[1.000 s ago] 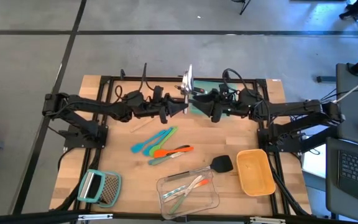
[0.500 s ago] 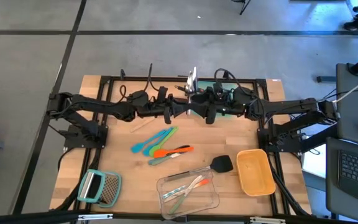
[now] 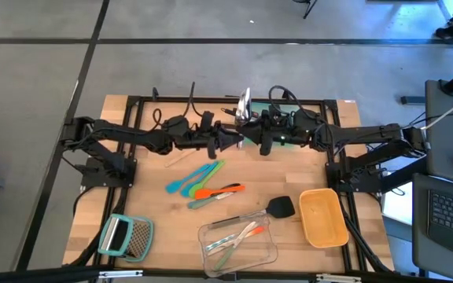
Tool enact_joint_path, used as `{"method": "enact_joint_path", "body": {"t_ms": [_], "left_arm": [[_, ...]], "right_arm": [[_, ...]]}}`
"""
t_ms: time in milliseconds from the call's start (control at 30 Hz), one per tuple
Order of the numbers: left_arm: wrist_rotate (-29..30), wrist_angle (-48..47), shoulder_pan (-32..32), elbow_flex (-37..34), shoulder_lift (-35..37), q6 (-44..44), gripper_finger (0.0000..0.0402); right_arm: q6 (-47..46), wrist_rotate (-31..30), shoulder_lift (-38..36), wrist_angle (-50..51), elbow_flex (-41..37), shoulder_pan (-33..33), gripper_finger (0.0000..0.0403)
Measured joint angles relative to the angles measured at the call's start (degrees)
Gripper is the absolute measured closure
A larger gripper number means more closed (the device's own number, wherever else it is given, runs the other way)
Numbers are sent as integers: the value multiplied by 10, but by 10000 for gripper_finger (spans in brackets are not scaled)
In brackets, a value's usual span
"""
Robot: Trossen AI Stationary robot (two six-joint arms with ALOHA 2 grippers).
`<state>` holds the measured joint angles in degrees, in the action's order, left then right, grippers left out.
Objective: Pick & Place Kitchen Items
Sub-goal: Put the silver rice scooper into the yellow bin
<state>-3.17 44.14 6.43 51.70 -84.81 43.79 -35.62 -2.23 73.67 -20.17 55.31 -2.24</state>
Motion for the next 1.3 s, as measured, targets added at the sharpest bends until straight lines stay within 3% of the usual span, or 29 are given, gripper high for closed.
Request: {"method": "enact_joint_path", "body": {"t_ms": [67, 300, 500, 667, 833, 967, 1100, 1300], "left_arm": [[-1, 0, 0, 0, 0, -2, 337], [-4, -6, 0, -1, 0, 8, 337], [-46, -14, 2, -1, 9, 22, 250], [-47, -118, 1, -1, 46, 25, 210], [-27, -224, 5, -1, 93, 8, 204], [-1, -281, 5, -1, 124, -25, 207], [21, -300, 5, -1, 142, -44, 212], [22, -303, 9, -1, 146, -46, 217]], "right_arm": [[-14, 17, 0, 2, 0, -3, 343], [-49, 40, -2, 27, 1, -12, 339], [-79, 48, -26, 78, 2, -11, 339], [-73, 11, -48, 260, 55, -3, 339], [-79, -10, -57, 512, 143, 13, 339], [-137, -13, -57, 698, 189, 30, 339], [-165, 31, -57, 818, 190, 54, 339], [-276, 36, -65, 934, 180, 126, 339]]}}
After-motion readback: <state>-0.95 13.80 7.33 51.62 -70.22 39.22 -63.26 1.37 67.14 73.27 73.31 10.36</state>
